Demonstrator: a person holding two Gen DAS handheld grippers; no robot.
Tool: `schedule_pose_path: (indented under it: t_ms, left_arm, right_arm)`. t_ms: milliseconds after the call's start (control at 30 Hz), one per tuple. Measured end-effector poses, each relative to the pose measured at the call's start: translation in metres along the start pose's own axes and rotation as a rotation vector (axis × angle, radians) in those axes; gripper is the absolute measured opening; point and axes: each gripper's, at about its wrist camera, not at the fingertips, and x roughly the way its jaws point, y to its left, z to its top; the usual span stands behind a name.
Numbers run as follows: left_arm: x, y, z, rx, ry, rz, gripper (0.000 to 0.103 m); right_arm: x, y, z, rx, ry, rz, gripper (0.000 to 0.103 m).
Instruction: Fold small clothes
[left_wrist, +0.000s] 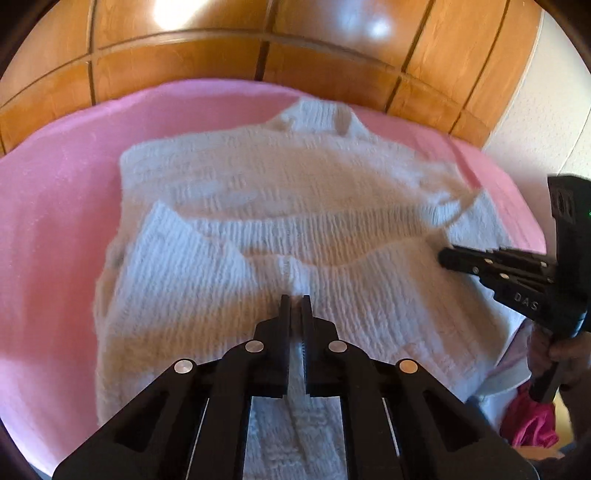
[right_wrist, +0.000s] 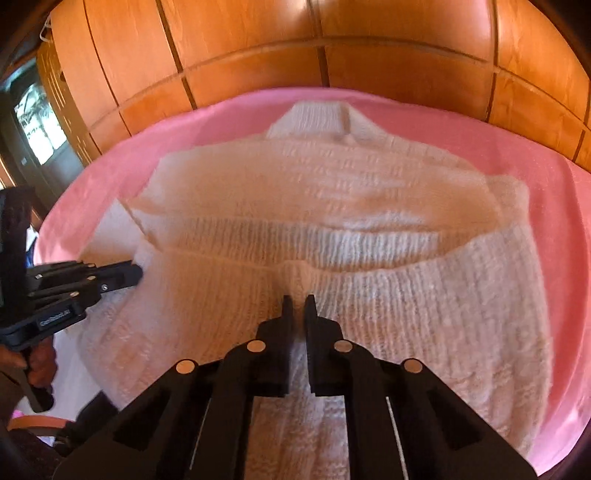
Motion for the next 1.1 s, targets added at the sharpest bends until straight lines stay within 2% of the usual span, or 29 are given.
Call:
schedule_pose_path:
  t_ms: [100,200,300,333,367,433,467,500,567,633,667,700,733,767,800,867,967,1000,1033,1067,1100]
  left_arm:
    - [-0.017,0.003,0.006,-0.013,-0.078,0.01,0.003]
    - [-0.021,0.011,0.021,-0.067,-0.136,0.021,0.003]
    - [0.004,0.011,0.027,-0.055,-0.093,0.078,0.003]
    - [0.027,0.01,0.026,-0.041,-0.02,0.118,0.004]
    - [0.04,0.012,0.022,-0.055,0.02,0.131,0.005]
    - [0.039,0.01,0.019,-0.05,0.007,0.135,0.005]
    - [0.037,0.009,0.02,-0.044,0.013,0.136,0.009]
    - [0.035,0.009,0.021,-0.048,0.015,0.13,0.014]
    - [0.028,0.013,0.022,-0.058,0.016,0.117,0.018]
    - [0.019,0.013,0.022,-0.04,0.007,0.154,0.027]
    - [0.013,0.012,0.021,-0.028,-0.004,0.166,0.037]
    - [0.006,0.011,0.019,-0.02,-0.022,0.177,0.054]
    - [-0.004,0.011,0.017,-0.01,-0.053,0.2,0.061]
    - [-0.012,0.011,0.015,0.001,-0.074,0.222,0.065]
    - [-0.018,0.012,0.013,0.017,-0.084,0.253,0.065]
    - [-0.026,0.018,0.011,0.028,-0.093,0.284,0.065]
    - [-0.029,0.032,0.011,0.023,-0.093,0.313,0.075]
    - [-0.029,0.037,0.011,0.013,-0.086,0.312,0.075]
    - [-0.028,0.045,0.013,-0.011,-0.07,0.295,0.075]
    - [-0.028,0.049,0.013,-0.022,-0.064,0.282,0.075]
    - [-0.024,0.055,0.014,-0.031,-0.045,0.257,0.075]
  right_arm:
    - [-0.022,-0.003,0.008,0.014,-0.067,0.022,0.005]
    - [-0.027,-0.002,0.019,0.033,-0.114,0.001,0.005]
    - [0.001,-0.01,0.022,0.076,-0.075,-0.01,0.005]
    - [0.015,-0.012,0.019,0.079,-0.043,-0.021,0.005]
    - [0.022,-0.014,0.016,0.091,-0.027,-0.017,0.006]
    - [0.022,-0.019,0.011,0.124,-0.044,0.006,0.011]
    - [0.018,-0.021,0.01,0.132,-0.046,0.02,0.019]
    - [0.015,-0.022,0.01,0.135,-0.047,0.029,0.033]
    - [0.005,-0.024,0.008,0.129,-0.048,0.051,0.045]
    - [-0.008,-0.025,0.008,0.111,-0.066,0.041,0.049]
    - [-0.017,-0.028,0.008,0.107,-0.083,0.032,0.052]
    - [-0.025,-0.029,0.008,0.106,-0.097,0.022,0.057]
    - [-0.037,-0.036,0.008,0.106,-0.122,-0.006,0.06]
    - [-0.044,-0.043,0.008,0.104,-0.137,-0.036,0.065]
    - [-0.052,-0.052,0.008,0.102,-0.152,-0.087,0.071]
    - [-0.055,-0.067,0.009,0.104,-0.155,-0.148,0.076]
    - [-0.047,-0.087,0.009,0.095,-0.114,-0.197,0.076]
    - [-0.044,-0.09,0.009,0.093,-0.104,-0.201,0.073]
    - [-0.038,-0.092,0.01,0.086,-0.086,-0.204,0.066]
    - [-0.033,-0.093,0.011,0.077,-0.066,-0.212,0.049]
    - [-0.029,-0.093,0.011,0.065,-0.053,-0.227,0.039]
